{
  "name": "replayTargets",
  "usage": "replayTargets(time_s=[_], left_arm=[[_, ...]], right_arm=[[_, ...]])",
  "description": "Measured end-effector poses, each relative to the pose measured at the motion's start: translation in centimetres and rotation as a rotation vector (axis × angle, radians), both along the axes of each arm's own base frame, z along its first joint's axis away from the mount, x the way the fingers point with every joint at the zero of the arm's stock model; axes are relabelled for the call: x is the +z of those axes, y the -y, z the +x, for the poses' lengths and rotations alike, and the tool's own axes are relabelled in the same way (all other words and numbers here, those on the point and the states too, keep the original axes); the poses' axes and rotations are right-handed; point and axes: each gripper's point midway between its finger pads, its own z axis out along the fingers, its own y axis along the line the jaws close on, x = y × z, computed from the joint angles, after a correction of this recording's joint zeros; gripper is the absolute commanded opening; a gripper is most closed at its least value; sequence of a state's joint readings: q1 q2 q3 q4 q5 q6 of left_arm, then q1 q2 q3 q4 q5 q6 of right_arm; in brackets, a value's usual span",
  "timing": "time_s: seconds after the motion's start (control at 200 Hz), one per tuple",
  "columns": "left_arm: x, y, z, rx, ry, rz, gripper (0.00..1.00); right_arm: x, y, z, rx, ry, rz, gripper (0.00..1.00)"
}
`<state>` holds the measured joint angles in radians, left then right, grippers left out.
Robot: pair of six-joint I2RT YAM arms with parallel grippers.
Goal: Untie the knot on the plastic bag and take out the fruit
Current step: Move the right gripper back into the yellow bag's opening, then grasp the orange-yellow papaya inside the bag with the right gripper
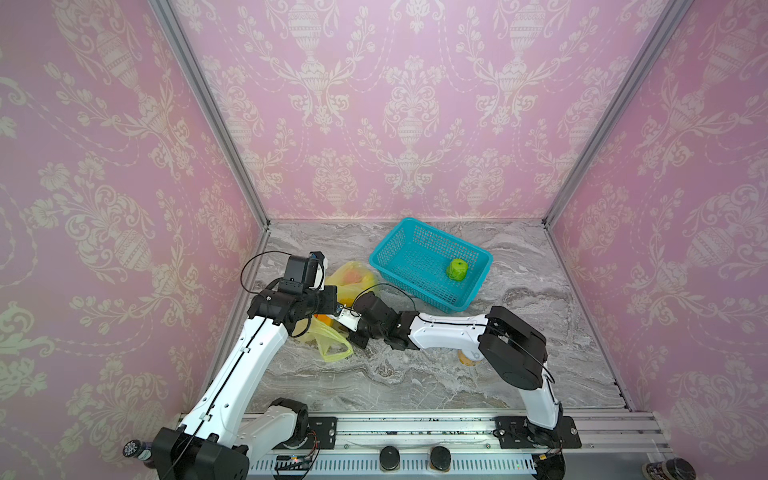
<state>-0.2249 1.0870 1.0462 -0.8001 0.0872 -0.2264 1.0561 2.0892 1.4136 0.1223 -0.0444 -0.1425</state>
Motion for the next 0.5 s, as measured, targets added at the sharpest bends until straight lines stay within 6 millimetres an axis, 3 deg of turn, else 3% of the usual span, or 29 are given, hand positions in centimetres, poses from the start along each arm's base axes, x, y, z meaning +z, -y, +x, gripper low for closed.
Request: replayTargets(time_s=[0.215,0.355,0.495], left_arm=[[0.5,0.4,0.3,-0.01,0.024,-0.013,0.0],[0.7,0.6,0.2,-0.017,0.03,-0.02,0.0],[1.1,0.5,0.0,-0.018,0.046,-0.023,0.0]], right_arm=[[-2.8,-1.2,2.0,-0.104,-0.042,-0.031,0.39],[-2.4,-1.9,2.1,-0.115,-0.059,0.025,0.67],[-1.7,-2.7,1.9,-0.111,-0.083,0.094,0.85]])
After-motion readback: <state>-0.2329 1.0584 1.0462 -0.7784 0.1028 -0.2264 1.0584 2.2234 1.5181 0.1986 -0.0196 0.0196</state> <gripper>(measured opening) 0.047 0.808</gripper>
